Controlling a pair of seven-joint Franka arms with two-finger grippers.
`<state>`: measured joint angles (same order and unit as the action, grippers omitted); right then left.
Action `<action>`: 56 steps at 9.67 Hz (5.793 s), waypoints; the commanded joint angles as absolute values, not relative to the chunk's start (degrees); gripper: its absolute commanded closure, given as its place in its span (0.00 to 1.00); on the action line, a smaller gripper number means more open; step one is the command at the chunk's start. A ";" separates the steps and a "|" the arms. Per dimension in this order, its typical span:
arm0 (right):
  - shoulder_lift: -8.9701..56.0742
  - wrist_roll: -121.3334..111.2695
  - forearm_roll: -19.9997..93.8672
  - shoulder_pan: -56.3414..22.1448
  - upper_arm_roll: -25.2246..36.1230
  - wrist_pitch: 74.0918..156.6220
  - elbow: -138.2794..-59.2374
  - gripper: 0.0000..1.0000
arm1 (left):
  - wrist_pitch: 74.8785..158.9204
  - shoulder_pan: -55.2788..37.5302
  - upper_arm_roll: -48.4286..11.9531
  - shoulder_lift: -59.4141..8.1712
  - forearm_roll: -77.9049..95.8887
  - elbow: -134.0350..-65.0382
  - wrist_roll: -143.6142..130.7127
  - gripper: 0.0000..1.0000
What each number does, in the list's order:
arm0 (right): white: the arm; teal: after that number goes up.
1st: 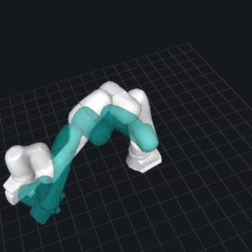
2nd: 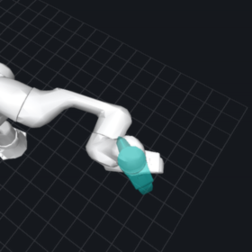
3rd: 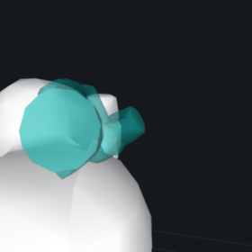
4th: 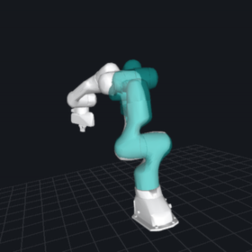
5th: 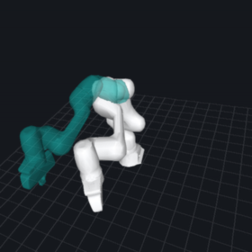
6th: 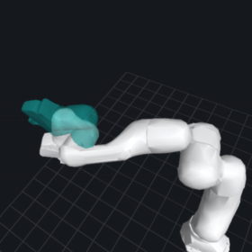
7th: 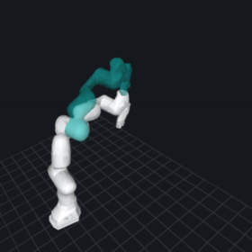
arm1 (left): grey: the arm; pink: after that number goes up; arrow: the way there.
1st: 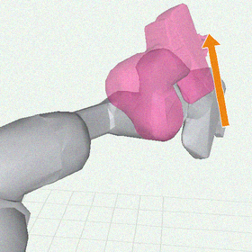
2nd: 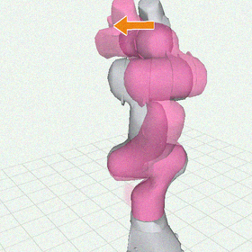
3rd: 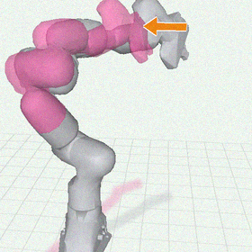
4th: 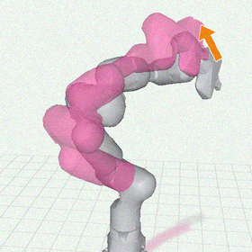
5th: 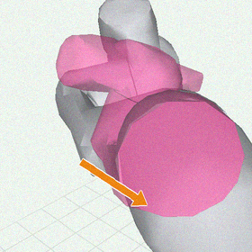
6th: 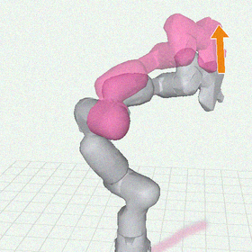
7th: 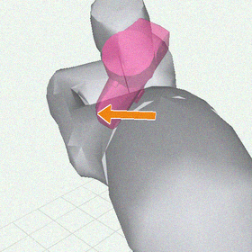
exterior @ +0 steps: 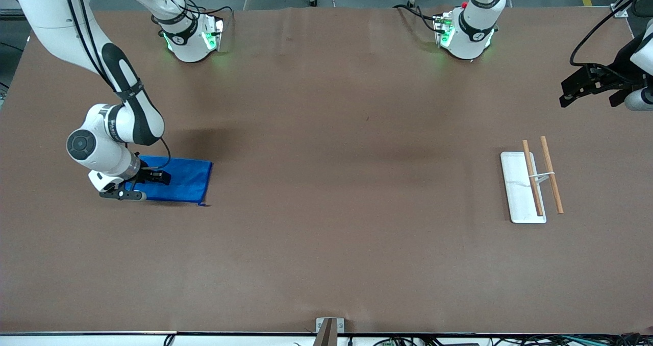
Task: Right arm passes towel to left arm to hang
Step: 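Close the right gripper on the blue towel's edge, then lift the towel with the right gripper toward the table middle, then hold the towel out while the left gripper reaches and grasps it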
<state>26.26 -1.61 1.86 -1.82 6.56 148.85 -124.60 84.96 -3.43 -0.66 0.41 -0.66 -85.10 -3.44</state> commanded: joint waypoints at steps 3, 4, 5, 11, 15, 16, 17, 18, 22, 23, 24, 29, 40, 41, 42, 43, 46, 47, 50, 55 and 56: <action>25.84 -2.02 2.72 -0.79 5.54 149.06 -125.33 0.69 | 84.29 -3.16 -0.97 0.35 -1.06 -86.40 -3.07 0.00; 25.84 -2.02 2.72 -0.70 5.54 149.06 -125.33 0.79 | 84.37 -3.08 -0.88 0.35 -0.88 -86.40 -3.08 0.00; 25.75 -2.02 2.81 -0.53 5.54 149.06 -125.33 0.90 | 84.37 -3.08 -0.88 0.44 -0.70 -86.31 -2.90 0.00; 21.09 -1.93 13.22 -0.71 5.45 108.48 -100.80 0.96 | 84.55 -2.99 -0.79 0.35 -0.70 -85.96 -2.81 0.05; 21.01 5.51 14.94 -9.63 5.01 97.21 -88.25 0.99 | 84.73 -3.08 -0.70 0.35 -0.88 -85.17 -3.78 0.01; 21.01 6.23 15.46 -13.24 5.01 97.21 -87.55 0.99 | 84.55 -2.99 -0.70 0.35 -0.79 -84.64 -3.61 0.02; 21.09 7.55 23.47 -15.62 5.18 97.29 -87.54 0.99 | 84.55 -3.08 -0.79 0.26 -0.70 -84.64 -3.43 0.01; 21.09 7.99 31.47 -16.86 5.19 97.99 -87.97 0.99 | 84.55 -2.99 -0.88 0.18 -0.70 -84.64 -2.73 0.01; 21.44 8.97 58.99 -26.25 5.10 108.61 -90.44 0.99 | 84.55 -2.99 -0.79 -0.27 4.55 -84.55 -2.73 0.00; 21.62 8.62 66.11 -28.80 5.10 111.68 -90.44 0.99 | 84.46 -3.08 -0.79 -0.26 6.66 -84.55 -2.64 0.00; 21.71 8.53 72.88 -31.70 5.18 114.23 -90.44 0.99 | 84.29 -2.99 -0.79 -0.52 10.51 -84.90 -2.81 0.00; 22.94 2.92 100.83 -41.82 5.10 123.74 -90.26 0.99 | 82.88 -3.08 -0.88 -0.70 26.26 -93.14 5.07 0.00; 24.17 -9.04 133.12 -49.56 5.19 124.37 -90.00 0.99 | 75.61 3.69 -0.44 -11.15 62.72 -112.59 36.19 0.00; 24.17 -10.01 134.72 -49.92 5.19 124.28 -90.00 0.99 | 74.80 4.13 -0.27 -11.86 65.28 -113.81 38.04 0.00; 24.17 -10.19 134.82 -50.01 5.19 124.28 -90.00 0.99 | 74.80 4.22 -0.26 -11.87 67.48 -114.86 39.10 0.00; 24.17 -10.28 134.82 -50.44 5.19 124.54 -90.00 0.99 | 74.71 4.22 -0.18 -11.87 70.20 -116.35 40.68 0.00; 24.34 -10.28 135.26 -50.98 5.19 124.45 -90.00 0.99 | 74.79 4.31 -0.18 -11.87 78.89 -121.45 46.91 0.02; 24.52 -10.37 138.31 -51.76 5.19 124.19 -89.83 0.99 | 74.79 4.22 -0.18 -12.21 82.06 -122.51 48.33 0.02; 25.84 -13.01 143.25 -52.56 5.19 123.05 -89.74 0.99 | 74.71 3.61 -0.44 -14.15 87.70 -122.96 51.31 0.02; 29.00 -15.37 147.39 -54.14 5.19 122.78 -87.63 0.99 | 74.79 1.76 -1.75 -14.67 97.09 -128.66 59.32 0.05; 29.00 -15.64 147.39 -54.14 5.19 122.78 -87.63 0.99 | 74.79 1.84 -2.45 -14.76 98.51 -129.45 60.63 0.05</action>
